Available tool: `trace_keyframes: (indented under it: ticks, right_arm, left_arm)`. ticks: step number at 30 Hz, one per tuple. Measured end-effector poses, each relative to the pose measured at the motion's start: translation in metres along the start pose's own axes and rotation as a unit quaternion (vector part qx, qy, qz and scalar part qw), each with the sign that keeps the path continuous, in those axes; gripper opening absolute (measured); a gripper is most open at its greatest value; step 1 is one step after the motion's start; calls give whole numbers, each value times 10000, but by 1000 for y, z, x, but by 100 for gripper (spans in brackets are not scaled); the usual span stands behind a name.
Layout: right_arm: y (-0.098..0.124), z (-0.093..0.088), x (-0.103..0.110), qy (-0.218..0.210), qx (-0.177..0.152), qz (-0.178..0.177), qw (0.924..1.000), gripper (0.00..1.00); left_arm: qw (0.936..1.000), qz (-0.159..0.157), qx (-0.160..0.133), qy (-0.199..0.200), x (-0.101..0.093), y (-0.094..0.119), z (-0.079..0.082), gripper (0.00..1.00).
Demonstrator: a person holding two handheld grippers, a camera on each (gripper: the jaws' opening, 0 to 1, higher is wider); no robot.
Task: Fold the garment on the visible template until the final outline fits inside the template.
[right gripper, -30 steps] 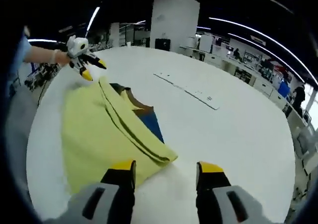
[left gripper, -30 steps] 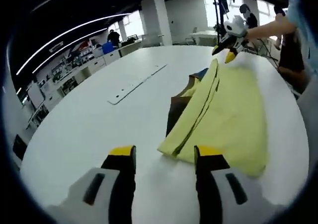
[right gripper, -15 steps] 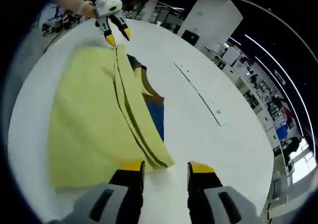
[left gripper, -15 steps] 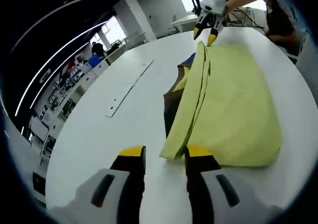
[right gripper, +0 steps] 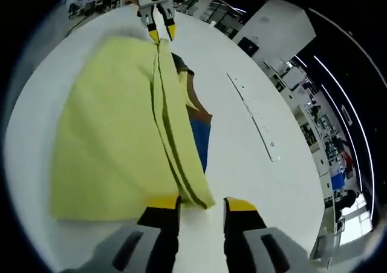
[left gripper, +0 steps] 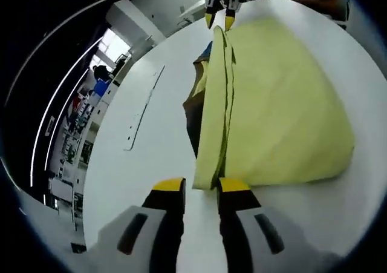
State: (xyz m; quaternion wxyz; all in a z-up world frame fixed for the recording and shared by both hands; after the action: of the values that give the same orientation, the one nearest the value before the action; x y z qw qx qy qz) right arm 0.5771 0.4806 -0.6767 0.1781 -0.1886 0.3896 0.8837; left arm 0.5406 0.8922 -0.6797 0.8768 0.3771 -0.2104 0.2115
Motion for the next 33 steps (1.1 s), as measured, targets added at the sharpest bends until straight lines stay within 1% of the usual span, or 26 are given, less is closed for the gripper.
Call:
trace_keyframes:
  ticks: [1,3,5,7,9,11,14,15,17,18,19,20,21,22,23,24,26,27,28,29,30,31,32,33]
  right_arm:
    - [0,0,0,-59,-11,-8,10000,22]
    - [0,-1,-1,10,10,-30,10000,22]
    - [0,-1,-3,98,13,-53,9999,21]
    - [0,0,-2,133,0,-5,9999,18]
    - [-1,0,-2,326,0,46,9995,11]
    - [-2,1,-1,324,1,44,9995,7]
    - [-2,1,-2,315,-9,33,9995,4]
    - [-1,1,-2,303,-20,25,9995,0]
    - [-1,3,-6,246,-66,-52,9997,0]
    - [0,4,-8,169,-86,-80,9998,0]
    - [0,5,-10,-49,-149,-138,9998,0]
    - [0,4,-11,-135,-170,-184,9996,0]
    - [0,4,-12,-253,-158,-203,9994,0]
    - [0,4,-14,-322,-174,-194,9991,0]
    - [-1,3,-16,-509,-187,-219,9983,0]
    - [-2,2,-17,-668,-206,-206,9973,0]
    - [-4,1,-20,-1020,-224,-240,9942,0]
    - [-6,-1,-21,-1286,-209,-237,9912,0]
    - [-8,-3,-23,-1470,-186,-244,9887,0]
    - [-11,-5,-24,-1722,-234,-297,9843,0]
    - [-12,-7,-26,-1871,-225,-301,9816,0]
    - [-15,-9,-27,-2120,-192,-358,9764,0]
    - [-17,-10,-29,-2210,-234,-402,9742,0]
    - [-19,-11,-30,-2361,-233,-425,9705,0]
  left_arm:
    - [10000,-8,3,-2,0,0,0,16]
    - [10000,-5,-9,-42,1,0,0,14]
    - [10000,33,-1,16,2,0,-1,16]
    - [10000,28,-17,60,2,1,-1,15]
    - [10000,7,-13,39,2,1,-1,12]
    - [10000,-37,-23,61,2,2,-1,6]
    - [10000,-51,-13,51,2,3,-1,2]
    - [10000,-50,-11,83,2,3,-1,0]
    - [9994,32,-24,337,5,3,-1,0]
    - [9978,81,-72,653,6,3,-1,0]
    - [9957,151,-95,909,7,3,-2,0]
    - [9925,215,-146,1195,8,3,-3,0]
    - [9869,263,-175,1585,10,3,-4,0]
    - [9821,281,-190,1855,11,4,-5,0]
    - [9766,361,-246,2105,14,4,-7,0]
    - [9726,388,-269,2275,15,5,-8,0]
    - [9562,469,-332,2869,18,5,-11,0]
    - [9421,490,-331,3301,19,4,-14,0]
    - [9330,519,-295,3550,19,3,-16,0]
    - [9247,527,-330,3756,20,2,-18,0]
    - [9107,520,-273,4089,19,0,-21,0]
    - [9049,561,-290,4210,20,-1,-22,0]
    - [8946,634,-284,4415,20,-3,-24,0]
    - [8863,694,-283,4570,22,-4,-26,0]
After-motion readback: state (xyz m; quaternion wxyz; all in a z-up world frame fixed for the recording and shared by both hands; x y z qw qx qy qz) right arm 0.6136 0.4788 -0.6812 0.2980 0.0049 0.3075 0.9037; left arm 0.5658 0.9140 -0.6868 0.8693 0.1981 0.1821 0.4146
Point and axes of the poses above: the point that each gripper's makers call its tool centre point, and the gripper's own axes: y roughly backward along the fingers, x roughly to its left, z roughly out of its top, the point moved 10 cm from there along y, roughly backward along the fingers, and after that the axes turned 14 degrees about -x, right-handed, at the moved point
